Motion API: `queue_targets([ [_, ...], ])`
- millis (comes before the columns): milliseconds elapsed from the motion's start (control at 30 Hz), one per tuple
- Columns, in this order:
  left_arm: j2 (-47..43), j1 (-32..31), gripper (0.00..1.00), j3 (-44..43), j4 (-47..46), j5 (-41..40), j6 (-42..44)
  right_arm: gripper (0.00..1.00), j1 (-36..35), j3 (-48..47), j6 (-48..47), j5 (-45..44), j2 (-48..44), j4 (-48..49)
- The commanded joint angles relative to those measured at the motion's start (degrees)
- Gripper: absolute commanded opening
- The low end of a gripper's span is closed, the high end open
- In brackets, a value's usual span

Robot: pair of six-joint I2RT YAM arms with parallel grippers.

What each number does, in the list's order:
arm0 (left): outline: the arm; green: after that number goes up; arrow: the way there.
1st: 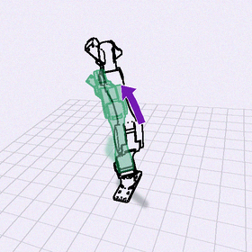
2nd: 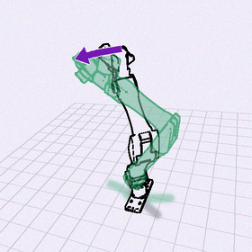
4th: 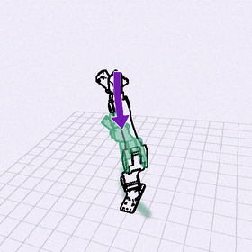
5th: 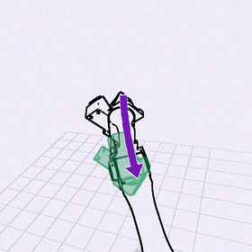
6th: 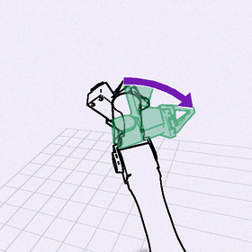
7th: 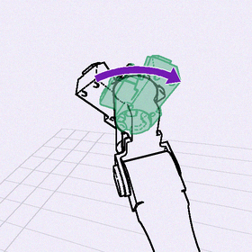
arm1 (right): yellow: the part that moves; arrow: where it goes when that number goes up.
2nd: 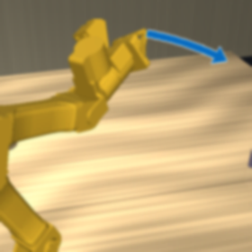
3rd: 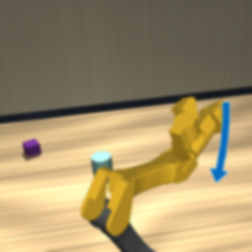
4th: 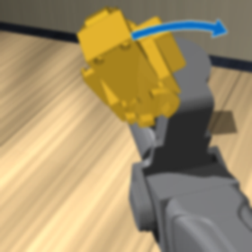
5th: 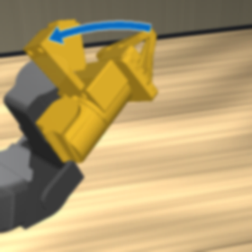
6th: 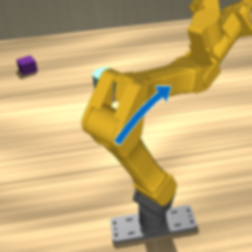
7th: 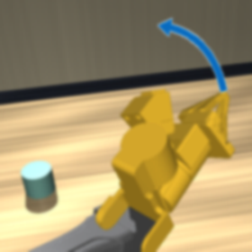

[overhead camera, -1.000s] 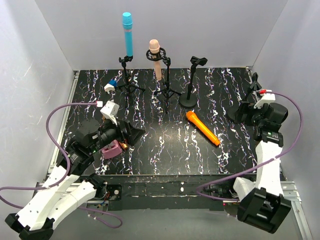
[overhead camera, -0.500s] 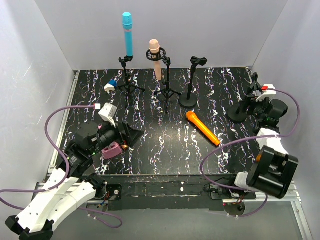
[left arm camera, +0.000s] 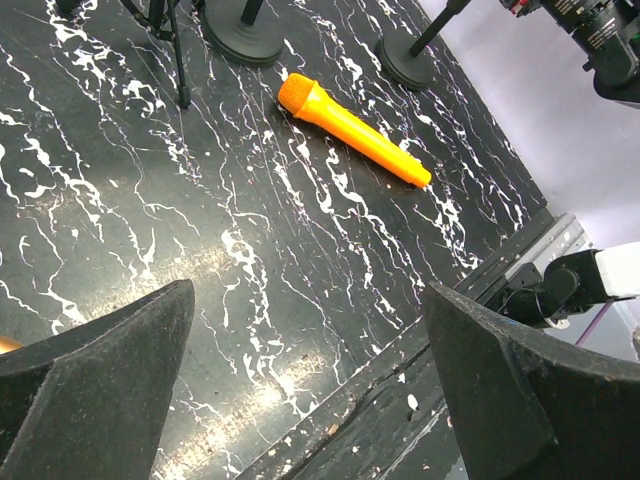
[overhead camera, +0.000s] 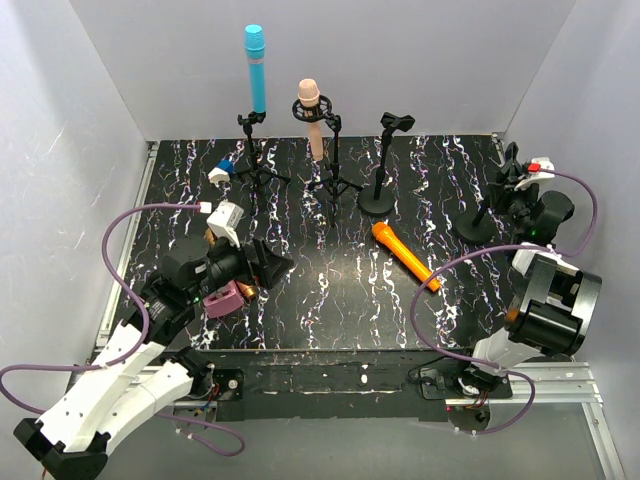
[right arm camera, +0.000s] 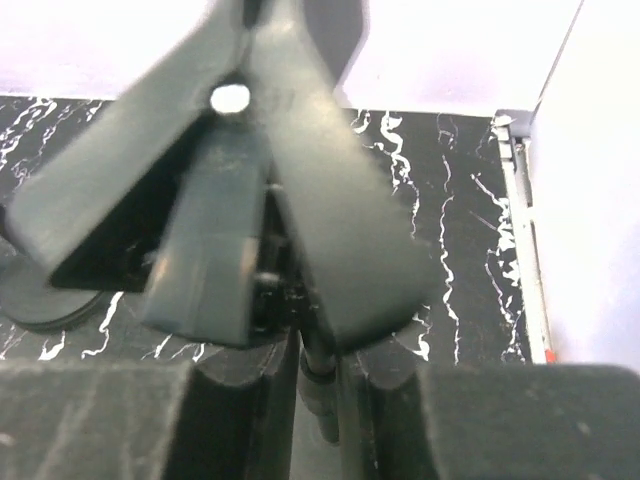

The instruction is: Attach the microphones to the stand

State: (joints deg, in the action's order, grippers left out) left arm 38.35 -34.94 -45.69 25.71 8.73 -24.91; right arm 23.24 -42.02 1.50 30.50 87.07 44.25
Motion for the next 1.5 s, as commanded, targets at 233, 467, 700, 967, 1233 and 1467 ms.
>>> queue_targets([
  [233,-0.7,0.1,0.98,-3.0,-0.2,0.1,-1.5,0.01,0.7,-2.2,-7.1,11.7,-6.2,11.1],
  [467,-1.3,0.2,0.98,-2.5,-0.3,0.2,-1.4,0.01,0.5,-17.8,5.6,30.5,-11.9,-16.8],
  [700,-0.8,0.1,0.98,-3.0,-1.5,0.8,-1.2,0.01,-17.3,-32.6,-26.0,44.0,-16.8,-71.1],
  [967,-1.0,0.1,0.98,-2.4,-2.7,2.1,-2.4,0.01,-36.9,-22.5,-32.2,37.5,-18.6,-65.4],
  [1233,-2.9,0.1,0.98,-2.2,-2.0,2.2,-3.4,0.01,-43.8,-13.4,-24.0,34.1,-13.6,-44.8],
  [1467,-2.7,0.1,0.98,-1.5,-3.0,2.2,-5.2,0.01,-46.4,-9.8,-20.5,30.6,-11.2,-34.6],
])
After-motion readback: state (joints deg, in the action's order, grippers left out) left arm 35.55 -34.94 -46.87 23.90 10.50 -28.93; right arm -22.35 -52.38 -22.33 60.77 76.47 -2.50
